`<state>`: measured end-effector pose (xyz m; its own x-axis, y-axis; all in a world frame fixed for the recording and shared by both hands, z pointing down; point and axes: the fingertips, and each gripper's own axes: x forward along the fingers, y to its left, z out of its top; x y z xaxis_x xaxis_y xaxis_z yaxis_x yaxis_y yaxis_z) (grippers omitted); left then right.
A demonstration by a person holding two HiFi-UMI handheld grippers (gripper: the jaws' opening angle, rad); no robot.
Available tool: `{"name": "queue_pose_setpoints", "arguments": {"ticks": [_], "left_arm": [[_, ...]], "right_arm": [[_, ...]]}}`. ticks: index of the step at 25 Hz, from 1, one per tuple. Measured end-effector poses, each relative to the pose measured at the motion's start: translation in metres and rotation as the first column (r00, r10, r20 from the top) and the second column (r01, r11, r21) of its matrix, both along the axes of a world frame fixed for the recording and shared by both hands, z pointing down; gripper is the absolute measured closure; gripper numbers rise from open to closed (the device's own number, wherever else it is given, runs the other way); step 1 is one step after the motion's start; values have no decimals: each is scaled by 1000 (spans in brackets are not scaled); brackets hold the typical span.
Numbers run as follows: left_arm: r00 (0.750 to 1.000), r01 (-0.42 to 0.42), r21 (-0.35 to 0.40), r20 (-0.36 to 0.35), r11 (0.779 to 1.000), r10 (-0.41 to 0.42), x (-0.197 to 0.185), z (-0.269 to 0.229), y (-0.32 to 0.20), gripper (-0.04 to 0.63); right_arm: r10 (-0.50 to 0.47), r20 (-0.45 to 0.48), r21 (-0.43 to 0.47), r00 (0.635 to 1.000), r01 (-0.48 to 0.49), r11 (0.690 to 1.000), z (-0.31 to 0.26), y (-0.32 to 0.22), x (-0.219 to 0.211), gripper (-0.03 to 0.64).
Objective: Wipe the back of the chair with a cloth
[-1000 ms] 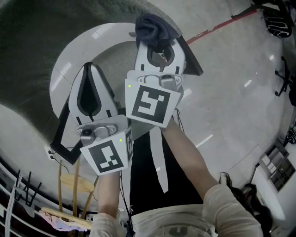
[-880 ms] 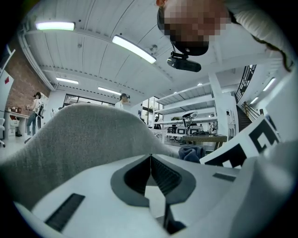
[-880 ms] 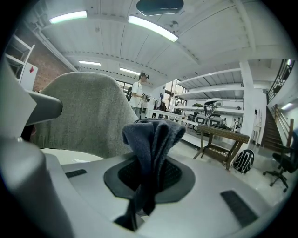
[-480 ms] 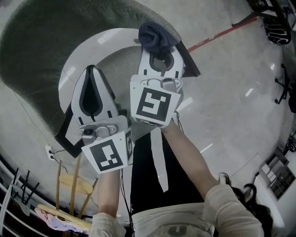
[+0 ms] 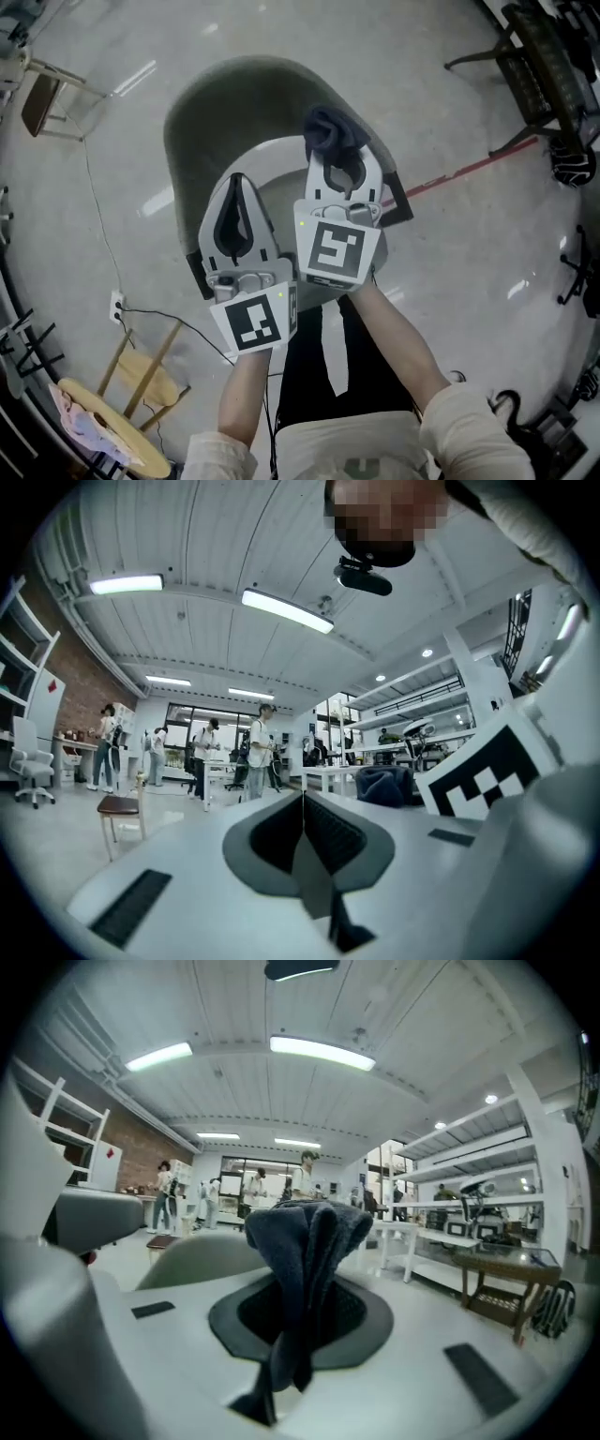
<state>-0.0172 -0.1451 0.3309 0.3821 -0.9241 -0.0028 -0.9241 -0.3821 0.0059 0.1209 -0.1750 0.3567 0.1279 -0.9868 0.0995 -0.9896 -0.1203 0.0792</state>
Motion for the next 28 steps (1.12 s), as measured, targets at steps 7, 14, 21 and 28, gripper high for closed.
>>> {"name": "queue_pose_setpoints", "arguments": {"ticks": [7,14,21,28], "left_arm": [[988,152,40,-12,988,-151,-61,-118,31,580],[962,270,131,7,954,-274,-98,-217,74,578],[957,289,139,-46,947,-286,-108,-240,119,579],[968,250,160,-31,955,-248,-91,-244,128,579]], "right_arm": [[-246,-24,24,969,246,969,-127,25,-78,560],[-399,-33,86,917,400,912,-236,70,-110,559],[-479,-15,98,878,478,873,-264,129,-137,560],[-483,-29,115,875,483,868,-271,144,-126,560]]}}
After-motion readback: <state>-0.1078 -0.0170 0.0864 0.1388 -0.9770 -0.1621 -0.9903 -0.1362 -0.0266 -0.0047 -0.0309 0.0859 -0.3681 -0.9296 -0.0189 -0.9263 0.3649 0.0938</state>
